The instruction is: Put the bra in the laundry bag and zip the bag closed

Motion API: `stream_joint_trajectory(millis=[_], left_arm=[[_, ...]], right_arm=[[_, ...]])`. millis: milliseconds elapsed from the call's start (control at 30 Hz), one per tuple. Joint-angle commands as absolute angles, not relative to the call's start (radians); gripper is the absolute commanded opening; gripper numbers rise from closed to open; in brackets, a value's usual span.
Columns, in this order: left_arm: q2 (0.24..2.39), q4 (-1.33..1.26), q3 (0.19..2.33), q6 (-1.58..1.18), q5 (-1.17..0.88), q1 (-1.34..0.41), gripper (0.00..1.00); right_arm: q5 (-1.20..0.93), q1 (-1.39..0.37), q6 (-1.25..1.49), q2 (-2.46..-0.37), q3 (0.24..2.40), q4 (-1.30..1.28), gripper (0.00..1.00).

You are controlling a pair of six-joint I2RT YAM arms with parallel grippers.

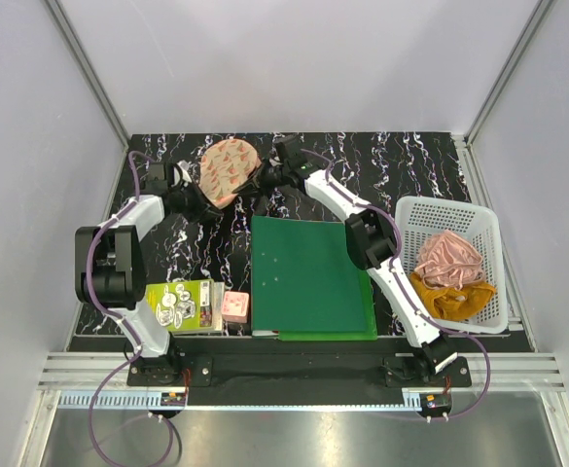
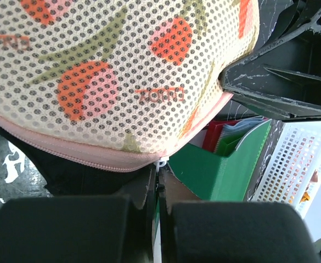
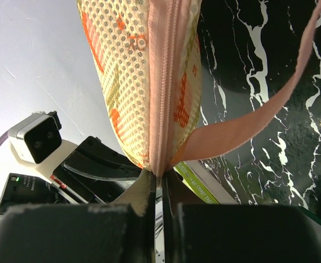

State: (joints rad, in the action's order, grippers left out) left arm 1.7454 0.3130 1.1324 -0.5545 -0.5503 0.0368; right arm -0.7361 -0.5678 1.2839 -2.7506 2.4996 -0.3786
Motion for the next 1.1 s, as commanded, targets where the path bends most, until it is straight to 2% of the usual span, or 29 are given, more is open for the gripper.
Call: stream_joint_trajectory(millis=[0,333,367,433,467,533,567,600,733,867,967,1000,1067], left_arm=[[1.710,0.362,1.193,-0.545,-0.560,0.025,0.00],[1.841,0.360,1.341,-0.630,-0.578,-0.087,0.00],[1.845,0.362,1.347,-0.629,-0.589,-0.087,0.04],[1.835,0.364,1.358,-0.604,-0.598,-0.087,0.21],[1.809,0.367,1.353,-0.592,-0.597,-0.086,0.41],[1.772,0.373,1.338,-0.560,-0.597,-0.074,0.60],[1.731,0.373,1.330,-0.546,-0.600,-0.065,0.67],[1.708,0.376,1.303,-0.542,-0.597,-0.055,0.69],[1.599,0.376,1.217,-0.514,-0.589,0.036,0.69],[1.526,0.408,1.180,-0.373,-0.480,0.078,0.62],[1.534,0.443,1.196,-0.223,-0.396,0.074,0.47],[1.537,0.443,1.195,-0.188,-0.344,0.065,0.39],[1.545,0.436,1.196,-0.076,-0.281,0.046,0.35]], right_arm=[[-0.698,-0.506,1.285,-2.767,2.557,-0.331,0.00],[-0.661,-0.538,1.307,-2.727,2.513,-0.324,0.00],[-0.661,-0.541,1.308,-2.726,2.508,-0.325,0.00],[-0.670,-0.537,1.313,-2.730,2.503,-0.327,0.00],[-0.676,-0.534,1.310,-2.732,2.500,-0.325,0.00],[-0.689,-0.528,1.309,-2.731,2.488,-0.321,0.00],[-0.693,-0.525,1.307,-2.730,2.485,-0.322,0.00],[-0.698,-0.522,1.305,-2.730,2.485,-0.321,0.00],[-0.736,-0.520,1.310,-2.741,2.497,-0.304,0.00],[-0.784,-0.509,1.293,-2.761,2.511,-0.302,0.04],[-0.822,-0.502,1.260,-2.766,2.516,-0.302,0.08],[-0.845,-0.496,1.250,-2.770,2.519,-0.301,0.09],[-0.867,-0.489,1.223,-2.766,2.514,-0.301,0.09]])
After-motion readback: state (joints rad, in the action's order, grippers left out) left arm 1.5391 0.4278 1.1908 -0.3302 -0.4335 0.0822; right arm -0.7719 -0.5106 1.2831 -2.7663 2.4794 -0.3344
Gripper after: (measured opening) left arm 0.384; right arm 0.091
